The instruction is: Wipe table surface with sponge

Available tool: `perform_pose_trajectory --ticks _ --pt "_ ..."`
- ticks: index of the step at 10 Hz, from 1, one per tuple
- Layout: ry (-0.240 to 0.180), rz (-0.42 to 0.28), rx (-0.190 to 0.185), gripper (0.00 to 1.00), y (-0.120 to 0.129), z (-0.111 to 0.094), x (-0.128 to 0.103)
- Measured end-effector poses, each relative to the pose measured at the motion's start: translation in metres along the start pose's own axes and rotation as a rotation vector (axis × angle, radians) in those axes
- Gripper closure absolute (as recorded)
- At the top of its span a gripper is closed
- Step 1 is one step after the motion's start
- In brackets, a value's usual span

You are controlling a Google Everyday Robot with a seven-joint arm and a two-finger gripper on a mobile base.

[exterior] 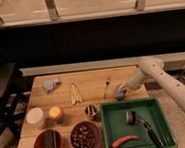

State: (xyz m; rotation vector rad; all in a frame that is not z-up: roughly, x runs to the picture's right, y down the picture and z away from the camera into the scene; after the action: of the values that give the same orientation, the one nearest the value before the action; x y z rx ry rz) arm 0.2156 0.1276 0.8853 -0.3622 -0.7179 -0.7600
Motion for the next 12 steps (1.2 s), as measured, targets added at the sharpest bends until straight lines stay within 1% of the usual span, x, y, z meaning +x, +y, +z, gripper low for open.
perform_pose_trajectory --ticks 1,2,3,4,6,7,8,9,10,11,12 --pt "0.013 0.024 -0.005 1.0 0.011 -0.006 0.001" --pt "0.034 0.043 -0.011 1.0 0.021 -0.014 0.006" --pt "0.053 0.054 -0.015 1.0 0.026 -0.022 0.011" --pt "0.077 0.062 -0.022 1.0 0.028 -0.03 0.02" --pt "0.097 0.049 -0.028 1.0 0.016 -0.035 0.041" --pt "0.097 0.03 -0.029 1.0 0.006 -0.033 0.053" --pt "0.086 -0.005 -0.03 1.0 -0.01 -0.026 0.062" --pt "0.077 -0.028 -0.028 1.0 -0.022 -0.02 0.064" --pt "0.055 -0.064 -0.029 1.0 -0.037 -0.009 0.059" --pt "0.03 -0.093 -0.031 1.0 -0.047 0.001 0.049" --pt "0.011 -0.111 -0.033 1.0 -0.052 0.008 0.04"
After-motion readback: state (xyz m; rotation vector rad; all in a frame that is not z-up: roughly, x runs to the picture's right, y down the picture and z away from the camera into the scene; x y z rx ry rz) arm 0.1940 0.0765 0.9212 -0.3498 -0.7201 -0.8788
